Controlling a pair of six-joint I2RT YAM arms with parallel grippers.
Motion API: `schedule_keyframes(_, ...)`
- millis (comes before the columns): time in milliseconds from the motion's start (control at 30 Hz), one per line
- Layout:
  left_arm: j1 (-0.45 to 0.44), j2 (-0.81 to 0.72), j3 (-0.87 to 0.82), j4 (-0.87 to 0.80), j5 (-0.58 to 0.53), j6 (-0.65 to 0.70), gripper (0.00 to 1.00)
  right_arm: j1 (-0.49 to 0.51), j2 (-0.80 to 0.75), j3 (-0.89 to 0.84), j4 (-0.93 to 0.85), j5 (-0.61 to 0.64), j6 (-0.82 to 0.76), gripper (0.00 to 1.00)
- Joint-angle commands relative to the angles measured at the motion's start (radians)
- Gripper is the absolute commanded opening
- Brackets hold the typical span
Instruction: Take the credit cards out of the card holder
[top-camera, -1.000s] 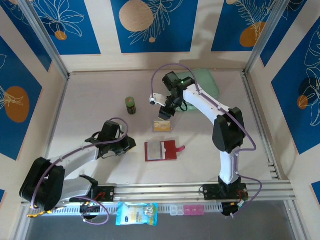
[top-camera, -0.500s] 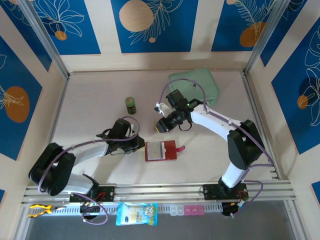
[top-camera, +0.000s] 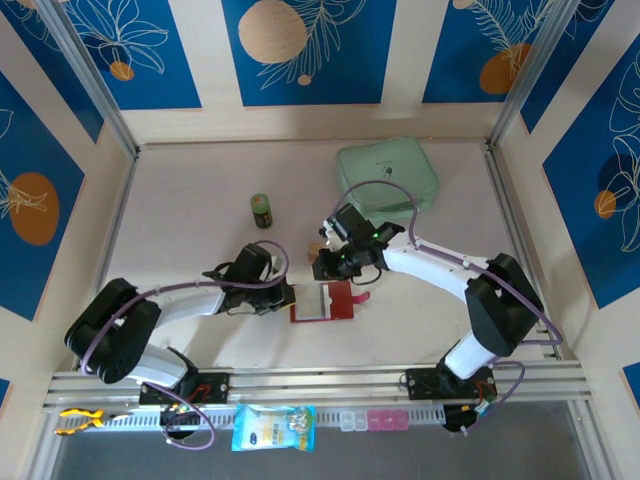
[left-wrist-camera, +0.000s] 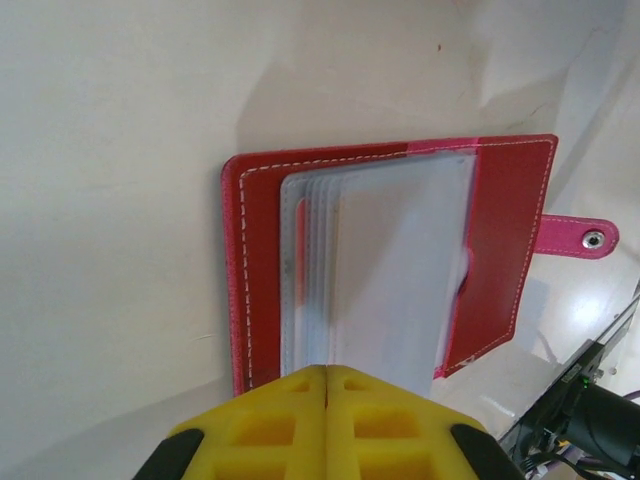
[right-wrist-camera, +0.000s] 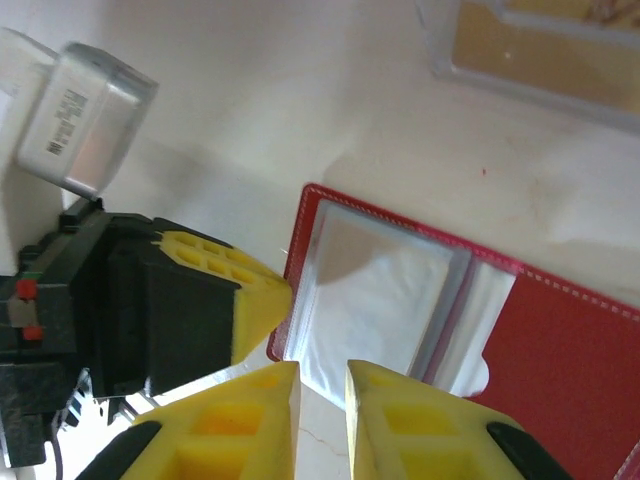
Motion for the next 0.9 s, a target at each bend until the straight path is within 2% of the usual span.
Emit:
schedule_keyframes(0,-0.011,0.015,-0.020,0.002,-0.028,-0.017,0.04,0.016,-0.028,-0.030,-0.008,0.015,0.109,0.18)
schedule_keyframes(167,-0.011,0.014,-0.014,-0.022,-0.048,-0.010,0.03,0.020,-0.007,-0.045,-0.009,-0.033,0.140,0.19)
schedule_keyframes(500,-0.012,0.030,-0.013,-0.052,-0.069,-0.003,0.02,0.025,0.001,-0.116,0.116,-0.112,0.178,0.41)
schedule_keyframes(867,-0.011,0.033,-0.001,-0.086,-0.092,0.022,0.02,0.027,0.066,-0.123,0.160,-0.154,0.189,0.38)
